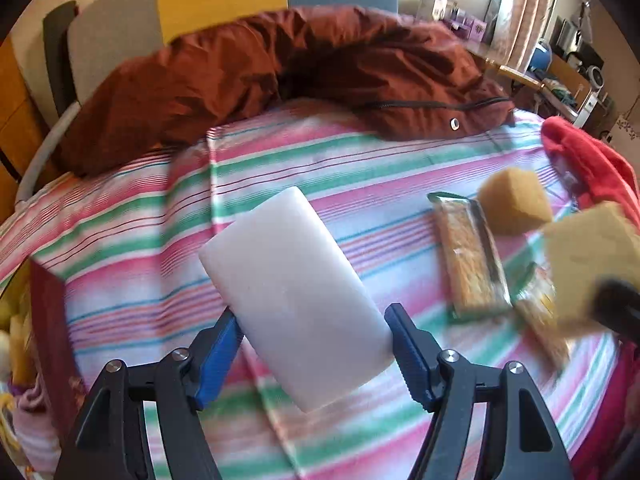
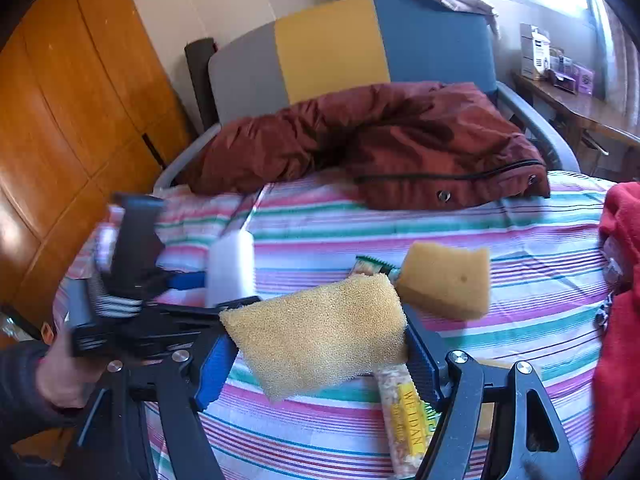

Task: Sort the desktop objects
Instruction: 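Carry the white block and sponge over the gold tray with both tools, then open the right tool to drop the sponge while the left tool releases the white block, then move both tools back toward the remaining packets and sponges, then grasp the WEIDAN snack packet with the right tool, then grasp the cracker packet with the left tool while the right tool holds the WEIDAN packet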

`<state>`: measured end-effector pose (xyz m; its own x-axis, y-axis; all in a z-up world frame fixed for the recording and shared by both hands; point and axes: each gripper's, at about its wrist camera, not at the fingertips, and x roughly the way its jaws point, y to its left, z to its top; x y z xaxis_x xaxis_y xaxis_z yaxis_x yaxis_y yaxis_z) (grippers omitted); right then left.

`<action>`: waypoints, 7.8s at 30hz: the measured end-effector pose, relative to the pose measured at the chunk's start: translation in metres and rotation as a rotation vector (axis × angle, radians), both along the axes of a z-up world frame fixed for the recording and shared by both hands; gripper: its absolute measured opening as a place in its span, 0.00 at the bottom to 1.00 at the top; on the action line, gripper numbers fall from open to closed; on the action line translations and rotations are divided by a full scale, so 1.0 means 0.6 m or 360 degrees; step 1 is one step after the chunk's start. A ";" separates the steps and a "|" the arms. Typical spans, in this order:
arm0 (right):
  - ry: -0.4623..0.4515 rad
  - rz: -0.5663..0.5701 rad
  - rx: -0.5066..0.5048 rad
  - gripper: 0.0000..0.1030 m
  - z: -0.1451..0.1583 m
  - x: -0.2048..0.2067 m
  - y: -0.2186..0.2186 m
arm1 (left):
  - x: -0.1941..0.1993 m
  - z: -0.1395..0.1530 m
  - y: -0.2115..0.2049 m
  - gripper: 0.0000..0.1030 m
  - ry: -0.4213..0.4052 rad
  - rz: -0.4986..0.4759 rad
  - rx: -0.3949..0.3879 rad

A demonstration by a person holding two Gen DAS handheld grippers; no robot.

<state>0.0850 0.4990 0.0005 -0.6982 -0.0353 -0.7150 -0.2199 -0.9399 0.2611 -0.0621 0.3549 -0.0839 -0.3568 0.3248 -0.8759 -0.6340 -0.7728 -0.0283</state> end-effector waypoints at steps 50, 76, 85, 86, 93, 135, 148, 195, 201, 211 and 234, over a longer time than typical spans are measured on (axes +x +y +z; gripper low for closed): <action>0.0058 0.0726 -0.0245 0.92 0.035 -0.129 -0.487 | -0.033 0.122 -0.635 0.79 0.0138 0.0773 0.0310; -0.0040 0.0497 -0.0454 0.95 -0.017 -0.086 -0.486 | 0.019 0.129 -0.603 0.85 0.0474 0.0627 0.0147; -0.0033 0.0385 -0.0237 0.95 -0.006 -0.046 -0.458 | 0.011 0.103 -0.581 0.82 0.0413 0.0703 0.0061; -0.0037 0.0348 -0.0229 0.95 -0.008 -0.038 -0.446 | 0.016 0.111 -0.583 0.82 0.0414 0.0707 0.0121; -0.0080 0.0109 -0.0305 0.95 -0.033 0.003 -0.363 | 0.034 0.150 -0.560 0.82 0.0373 0.0627 0.0400; -0.0358 -0.0298 -0.0127 0.81 -0.029 0.130 -0.087 | 0.125 0.152 -0.293 0.82 0.0264 -0.0073 0.0341; -0.0433 -0.0288 -0.0089 0.73 -0.088 0.092 0.010 | 0.135 0.138 -0.268 0.82 0.0235 -0.0129 0.0297; -0.0585 -0.0180 0.0124 0.49 -0.135 0.061 0.035 | 0.082 0.058 0.043 0.82 0.0119 -0.0417 -0.0009; -0.0617 -0.0150 0.0051 0.49 -0.134 0.067 0.030 | 0.049 0.037 0.109 0.81 0.0005 -0.0427 0.0019; -0.0619 -0.0138 0.0023 0.50 -0.131 0.069 0.037 | 0.003 -0.017 0.217 0.82 -0.0143 -0.0390 -0.0002; -0.0605 -0.0094 0.0179 0.48 -0.133 0.065 0.022 | 0.000 -0.046 0.185 0.49 0.0101 -0.0271 -0.0068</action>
<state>0.1243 0.5125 -0.0791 -0.3814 0.0902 -0.9200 -0.3355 -0.9409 0.0468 -0.0622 0.4661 -0.1114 -0.3549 0.3483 -0.8676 -0.7553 -0.6537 0.0465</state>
